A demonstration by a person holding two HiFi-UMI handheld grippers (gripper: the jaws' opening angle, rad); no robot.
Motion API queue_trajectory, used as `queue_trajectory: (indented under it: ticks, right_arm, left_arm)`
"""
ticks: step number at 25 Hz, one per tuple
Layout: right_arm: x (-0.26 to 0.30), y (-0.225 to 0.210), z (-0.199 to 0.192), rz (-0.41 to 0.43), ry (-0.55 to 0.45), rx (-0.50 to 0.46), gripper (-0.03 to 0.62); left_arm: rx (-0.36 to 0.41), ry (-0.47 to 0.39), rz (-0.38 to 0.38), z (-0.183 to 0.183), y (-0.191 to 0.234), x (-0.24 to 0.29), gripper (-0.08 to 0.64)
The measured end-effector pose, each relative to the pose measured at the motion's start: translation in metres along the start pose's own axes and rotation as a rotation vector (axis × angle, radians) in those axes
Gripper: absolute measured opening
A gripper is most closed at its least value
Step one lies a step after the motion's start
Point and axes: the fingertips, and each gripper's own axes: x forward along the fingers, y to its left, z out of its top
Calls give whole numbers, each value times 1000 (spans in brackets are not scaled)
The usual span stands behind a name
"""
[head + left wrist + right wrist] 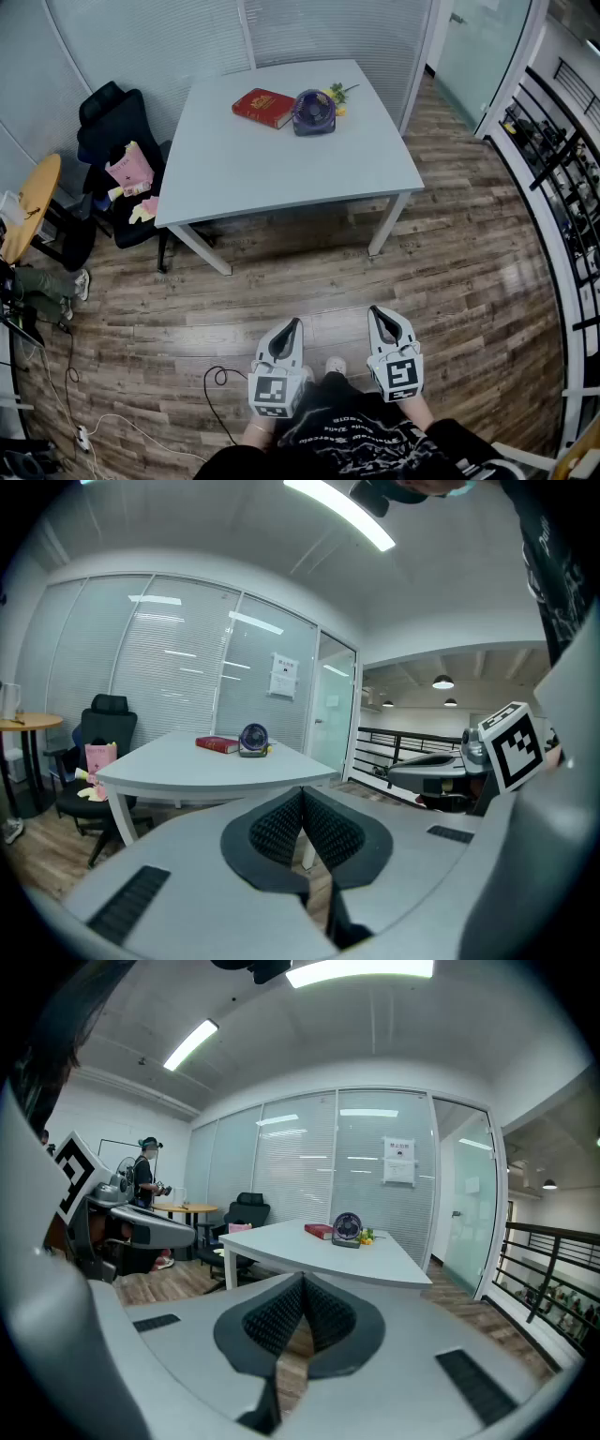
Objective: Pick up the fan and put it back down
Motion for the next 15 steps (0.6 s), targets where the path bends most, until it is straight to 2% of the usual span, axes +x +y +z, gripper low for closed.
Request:
queue_trajectory:
  ticks: [11,15]
  right_arm:
    - [0,17,8,1,-6,-11,5]
    - [3,25,9,43,-4,3,8]
  left_arm:
    - [15,-28,-26,10,7,-8,20]
    - [9,-37,-32,12,9,-11,20]
